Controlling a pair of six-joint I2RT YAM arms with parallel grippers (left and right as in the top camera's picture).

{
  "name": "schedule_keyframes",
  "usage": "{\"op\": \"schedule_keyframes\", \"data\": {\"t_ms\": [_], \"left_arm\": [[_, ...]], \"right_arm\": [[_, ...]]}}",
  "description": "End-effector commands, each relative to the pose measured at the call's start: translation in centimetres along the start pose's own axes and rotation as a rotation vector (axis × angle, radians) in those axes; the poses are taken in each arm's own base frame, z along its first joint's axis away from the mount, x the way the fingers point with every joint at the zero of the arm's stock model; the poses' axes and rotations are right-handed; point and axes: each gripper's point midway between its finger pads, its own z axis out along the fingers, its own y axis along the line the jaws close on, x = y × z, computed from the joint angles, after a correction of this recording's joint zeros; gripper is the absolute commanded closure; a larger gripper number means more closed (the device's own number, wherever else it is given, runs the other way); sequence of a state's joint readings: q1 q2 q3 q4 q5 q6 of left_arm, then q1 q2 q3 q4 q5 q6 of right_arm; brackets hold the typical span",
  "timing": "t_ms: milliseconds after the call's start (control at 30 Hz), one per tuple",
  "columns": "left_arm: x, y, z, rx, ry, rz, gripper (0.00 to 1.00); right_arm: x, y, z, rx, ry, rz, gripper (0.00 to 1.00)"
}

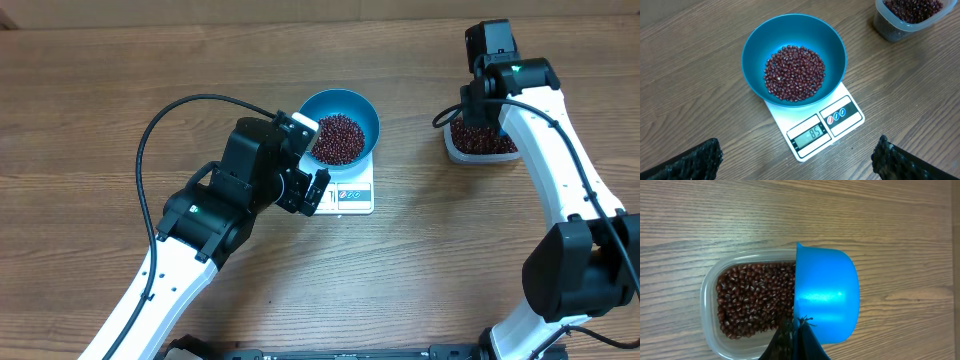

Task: Scoop item into bowl and weigh 150g on scale
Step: 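Scoop more beans from the tub with the right gripper and lift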

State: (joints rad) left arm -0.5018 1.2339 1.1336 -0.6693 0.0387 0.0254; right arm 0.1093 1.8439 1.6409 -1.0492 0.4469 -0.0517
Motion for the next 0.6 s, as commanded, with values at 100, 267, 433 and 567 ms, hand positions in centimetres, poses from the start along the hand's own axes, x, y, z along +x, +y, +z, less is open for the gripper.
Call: {"op": "schedule_keyframes", "data": {"t_ms": [100, 267, 433, 567], "left_arm": [[0.2, -0.1, 0.1, 0.011, 0.005, -0.018, 0.0], [0.2, -0.1, 0.1, 0.011, 0.005, -0.017, 0.0], [0.2, -0.1, 0.1, 0.011, 0.005, -0.017, 0.0], [0.2, -0.1, 0.1, 0.011, 0.005, -0.017, 0.0]], "right_arm": [[0.6, 0.4, 0.2, -0.021, 0.023, 0.022, 0.96], [1.7, 0.7, 1.1, -0.02, 0.051, 0.01, 0.96], [3.2, 1.4, 2.6, -0.02, 0.077, -0.002, 0.96], [3.5, 2.6, 3.2, -0.072, 0.077, 0.001, 0.96]]}}
